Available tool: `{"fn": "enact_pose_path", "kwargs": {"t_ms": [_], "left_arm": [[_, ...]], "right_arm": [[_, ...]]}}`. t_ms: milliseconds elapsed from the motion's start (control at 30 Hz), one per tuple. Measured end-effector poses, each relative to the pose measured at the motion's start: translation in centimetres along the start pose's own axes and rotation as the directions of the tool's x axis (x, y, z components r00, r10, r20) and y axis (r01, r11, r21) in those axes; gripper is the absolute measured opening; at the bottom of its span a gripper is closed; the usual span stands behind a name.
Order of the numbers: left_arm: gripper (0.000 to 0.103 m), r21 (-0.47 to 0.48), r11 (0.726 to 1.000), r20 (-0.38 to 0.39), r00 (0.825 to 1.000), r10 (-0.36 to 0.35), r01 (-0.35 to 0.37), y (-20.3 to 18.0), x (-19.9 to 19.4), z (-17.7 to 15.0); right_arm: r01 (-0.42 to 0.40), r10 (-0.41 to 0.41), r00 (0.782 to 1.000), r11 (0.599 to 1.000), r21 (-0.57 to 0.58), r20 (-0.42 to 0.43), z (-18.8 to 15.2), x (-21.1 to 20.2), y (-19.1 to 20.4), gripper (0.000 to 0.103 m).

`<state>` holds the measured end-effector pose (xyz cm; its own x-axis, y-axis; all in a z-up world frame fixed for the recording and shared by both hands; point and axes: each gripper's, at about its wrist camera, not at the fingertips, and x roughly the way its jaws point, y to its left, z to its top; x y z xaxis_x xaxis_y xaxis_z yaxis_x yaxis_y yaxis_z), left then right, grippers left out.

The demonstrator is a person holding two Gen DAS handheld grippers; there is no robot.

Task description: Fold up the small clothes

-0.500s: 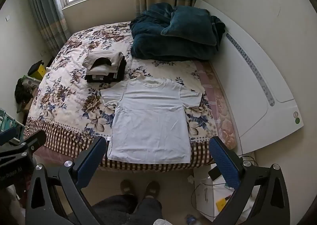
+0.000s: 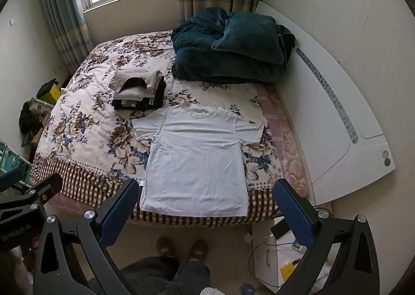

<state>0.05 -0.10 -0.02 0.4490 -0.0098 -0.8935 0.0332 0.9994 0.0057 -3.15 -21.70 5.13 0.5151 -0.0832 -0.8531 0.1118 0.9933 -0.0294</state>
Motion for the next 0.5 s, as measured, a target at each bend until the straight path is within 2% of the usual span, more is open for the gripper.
{"fn": "enact_pose_path", "kwargs": {"t_ms": [500], "left_arm": [[0.103,-0.003,1.0,0.006,1.0,-0.002,0.002,-1.0,-0.3,1.1]], "right_arm": [[0.002,-0.002,1.0,1.0,0.002,0.008,0.3,-0.4,-0.6,0.103]]}}
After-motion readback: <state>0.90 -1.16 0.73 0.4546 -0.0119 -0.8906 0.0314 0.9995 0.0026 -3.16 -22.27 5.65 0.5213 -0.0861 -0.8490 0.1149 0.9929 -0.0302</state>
